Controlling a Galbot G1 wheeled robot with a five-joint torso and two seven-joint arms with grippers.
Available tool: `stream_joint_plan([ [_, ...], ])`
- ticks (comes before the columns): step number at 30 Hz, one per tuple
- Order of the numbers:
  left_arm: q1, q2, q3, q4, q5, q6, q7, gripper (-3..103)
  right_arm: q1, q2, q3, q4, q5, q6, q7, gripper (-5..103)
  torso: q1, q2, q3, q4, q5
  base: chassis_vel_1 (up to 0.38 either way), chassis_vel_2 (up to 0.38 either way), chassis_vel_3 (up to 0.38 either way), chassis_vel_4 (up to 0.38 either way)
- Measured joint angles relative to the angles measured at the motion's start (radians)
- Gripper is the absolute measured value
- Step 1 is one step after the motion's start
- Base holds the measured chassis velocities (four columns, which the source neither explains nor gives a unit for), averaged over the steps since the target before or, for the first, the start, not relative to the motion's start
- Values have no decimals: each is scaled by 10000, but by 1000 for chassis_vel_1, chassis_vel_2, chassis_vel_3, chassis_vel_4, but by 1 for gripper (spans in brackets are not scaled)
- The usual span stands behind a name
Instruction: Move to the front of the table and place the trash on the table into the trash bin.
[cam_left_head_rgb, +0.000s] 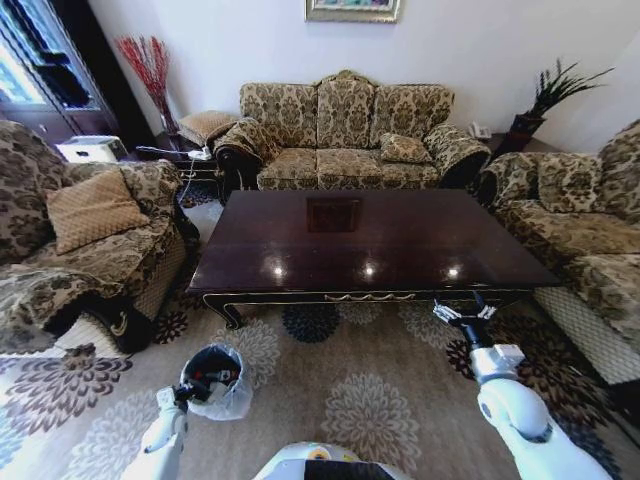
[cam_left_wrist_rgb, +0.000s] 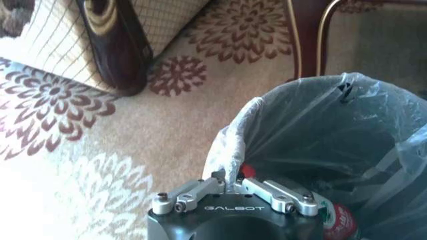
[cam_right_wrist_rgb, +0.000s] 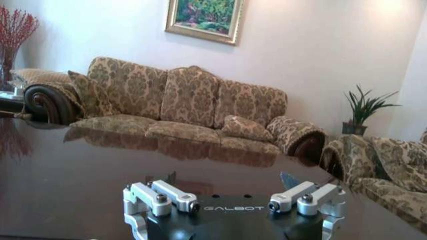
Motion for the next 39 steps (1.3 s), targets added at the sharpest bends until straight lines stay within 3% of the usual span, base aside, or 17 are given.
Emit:
stream_joint_plan([
  [2,-187,-20,10,448,2,-281,-22,-2,-3,22,-2,14,-5,13,23,100,0,0,0,-1,2,0,0,0,0],
  [5,-327,-8,15,731,-92,-426,69,7,-5,47,-10,17,-10,23,69,100,0,0,-1,-4,2,0,0,0,0],
  [7,-448,35,18,1014,-176,-594,211,18,-6,65,-24,16,-21,23,107,100,0,0,-1,-1,5,0,0,0,0],
  [8,-526,75,40,1212,-193,-757,292,23,7,71,-46,13,-38,23,117,100,-1,0,-1,2,26,0,0,0,0],
  [11,-626,77,60,1444,-246,-907,359,28,42,69,-74,22,-51,19,135,100,-1,1,-1,2,11,0,0,0,0],
  [13,-593,75,93,1435,-548,-921,430,44,128,42,-120,70,-51,-22,208,100,0,0,-1,-4,6,0,0,0,0],
  [15,-552,78,93,1391,-588,-920,444,44,150,30,-132,71,-51,-30,222,100,-1,0,-1,-3,7,0,0,0,0],
  [21,-195,211,-20,882,-638,-1073,462,72,214,67,-207,93,-69,-45,240,100,-1,0,-1,-2,5,0,0,0,0],
  [22,-195,211,-20,882,-638,-1073,462,72,214,67,-207,93,-69,-45,240,100,-1,0,-1,-2,5,0,0,0,0],
  [29,60,492,-381,57,-778,-1406,177,97,210,314,-313,127,-239,3,231,100,-1,1,-1,-3,4,0,0,0,0],
  [35,303,623,-671,-837,-1526,-1500,-131,100,181,325,-218,246,-214,30,214,100,0,0,-1,-1,2,0,0,0,0],
  [37,711,637,-856,-2349,-1766,-1256,-160,100,94,299,-26,391,-129,-9,149,100,0,0,-1,2,-2,0,0,0,0],
  [39,879,626,-928,-3031,-1825,-1074,-191,100,49,300,47,462,-119,-51,105,100,-1,1,-2,-3,3,0,0,0,0],
])
